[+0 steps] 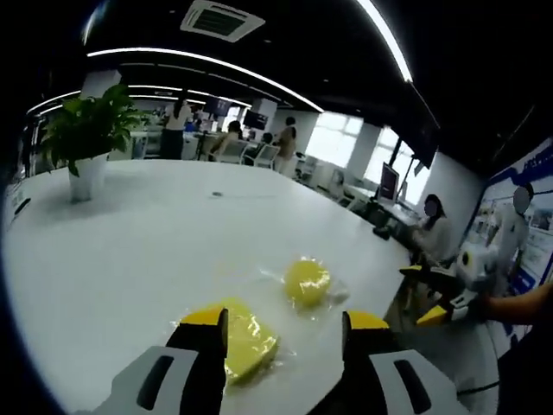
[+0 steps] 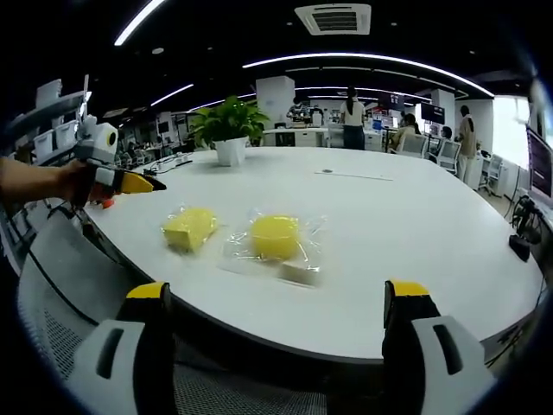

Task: Compare the silicone blocks by pressing each to a similar depth, holding the contact briefly, and releasing to observe deformation and rebound differences across the visible hardness samples.

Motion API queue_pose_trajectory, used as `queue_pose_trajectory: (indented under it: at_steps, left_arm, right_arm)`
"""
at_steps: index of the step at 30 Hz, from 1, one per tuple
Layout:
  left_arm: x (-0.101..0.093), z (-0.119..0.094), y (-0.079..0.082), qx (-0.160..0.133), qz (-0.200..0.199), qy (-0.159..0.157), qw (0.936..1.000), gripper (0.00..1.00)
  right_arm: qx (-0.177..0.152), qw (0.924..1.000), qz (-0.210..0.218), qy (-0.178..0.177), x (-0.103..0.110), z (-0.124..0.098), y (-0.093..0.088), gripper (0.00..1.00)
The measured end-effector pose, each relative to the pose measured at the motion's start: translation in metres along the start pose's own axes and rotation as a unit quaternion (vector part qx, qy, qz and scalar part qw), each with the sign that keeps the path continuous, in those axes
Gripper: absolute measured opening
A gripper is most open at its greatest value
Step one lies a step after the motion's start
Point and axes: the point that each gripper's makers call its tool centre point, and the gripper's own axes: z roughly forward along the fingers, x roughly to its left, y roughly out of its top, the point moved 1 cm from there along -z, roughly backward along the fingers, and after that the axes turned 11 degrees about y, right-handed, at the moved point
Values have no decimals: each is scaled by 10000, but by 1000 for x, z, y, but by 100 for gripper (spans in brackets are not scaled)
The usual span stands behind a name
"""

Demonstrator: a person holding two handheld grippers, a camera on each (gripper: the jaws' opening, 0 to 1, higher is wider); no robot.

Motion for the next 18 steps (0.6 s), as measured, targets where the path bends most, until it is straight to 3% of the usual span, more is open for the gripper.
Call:
queue_pose_trajectory:
  at_steps: [6, 18]
  left_arm:
    - [-9, 27, -1, 165, -116, -146, 9997, 50]
    - [-7, 70, -7, 324, -916, -202, 9951, 49]
  right_arm:
    - [8, 10000, 5, -18, 0, 0, 0, 96]
    - [43, 10000, -2, -49, -2, 1, -1, 96]
